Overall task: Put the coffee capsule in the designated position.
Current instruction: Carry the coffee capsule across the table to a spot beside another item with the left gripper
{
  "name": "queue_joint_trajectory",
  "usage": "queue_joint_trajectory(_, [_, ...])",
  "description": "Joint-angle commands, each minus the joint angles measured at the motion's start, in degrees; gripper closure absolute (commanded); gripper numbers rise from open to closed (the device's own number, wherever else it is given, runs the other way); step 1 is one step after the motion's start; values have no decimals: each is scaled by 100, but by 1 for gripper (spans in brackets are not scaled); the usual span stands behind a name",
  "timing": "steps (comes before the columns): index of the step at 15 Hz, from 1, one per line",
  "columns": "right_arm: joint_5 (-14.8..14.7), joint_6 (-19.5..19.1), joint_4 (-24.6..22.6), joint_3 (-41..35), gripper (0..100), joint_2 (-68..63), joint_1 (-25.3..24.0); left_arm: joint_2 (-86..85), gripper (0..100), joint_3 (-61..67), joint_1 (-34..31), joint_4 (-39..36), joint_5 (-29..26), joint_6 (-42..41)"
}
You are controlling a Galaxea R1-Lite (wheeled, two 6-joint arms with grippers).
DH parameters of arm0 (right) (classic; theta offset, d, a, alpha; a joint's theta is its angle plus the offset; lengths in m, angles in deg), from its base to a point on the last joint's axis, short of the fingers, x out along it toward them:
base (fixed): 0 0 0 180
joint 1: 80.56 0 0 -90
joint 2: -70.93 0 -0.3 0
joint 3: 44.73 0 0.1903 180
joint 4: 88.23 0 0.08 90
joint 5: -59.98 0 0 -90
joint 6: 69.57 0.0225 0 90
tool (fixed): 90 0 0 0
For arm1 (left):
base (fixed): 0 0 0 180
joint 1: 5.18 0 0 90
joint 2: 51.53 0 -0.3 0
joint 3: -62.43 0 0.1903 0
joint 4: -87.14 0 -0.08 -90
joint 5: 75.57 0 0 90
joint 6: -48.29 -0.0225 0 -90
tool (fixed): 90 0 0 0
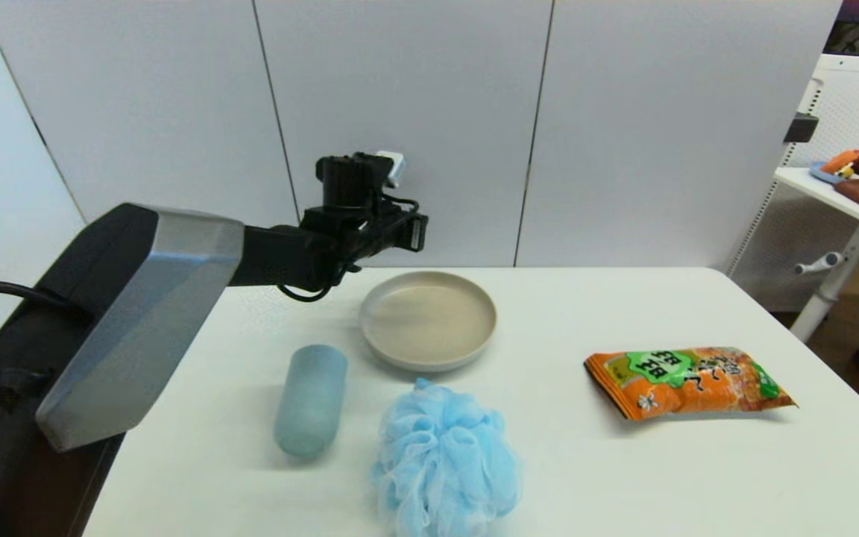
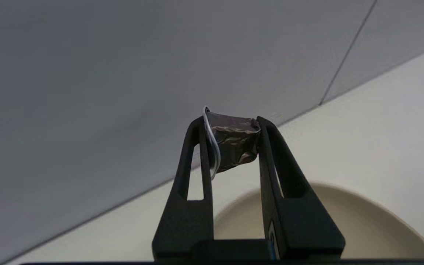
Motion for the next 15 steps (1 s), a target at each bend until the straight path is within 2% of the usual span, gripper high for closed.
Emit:
queue_joint_trajectory(1, [-1,0,0,0,0,-8,-2,724,100,-295,27,-636,4,8])
queue_joint_trajectory(14, [-1,0,0,0,0,-8,-2,812,100,-67,36,-698,4,96])
queue_joint_trajectory(15, [-1,0,0,0,0,-8,-2,812,0,-58,36,-698,4,96])
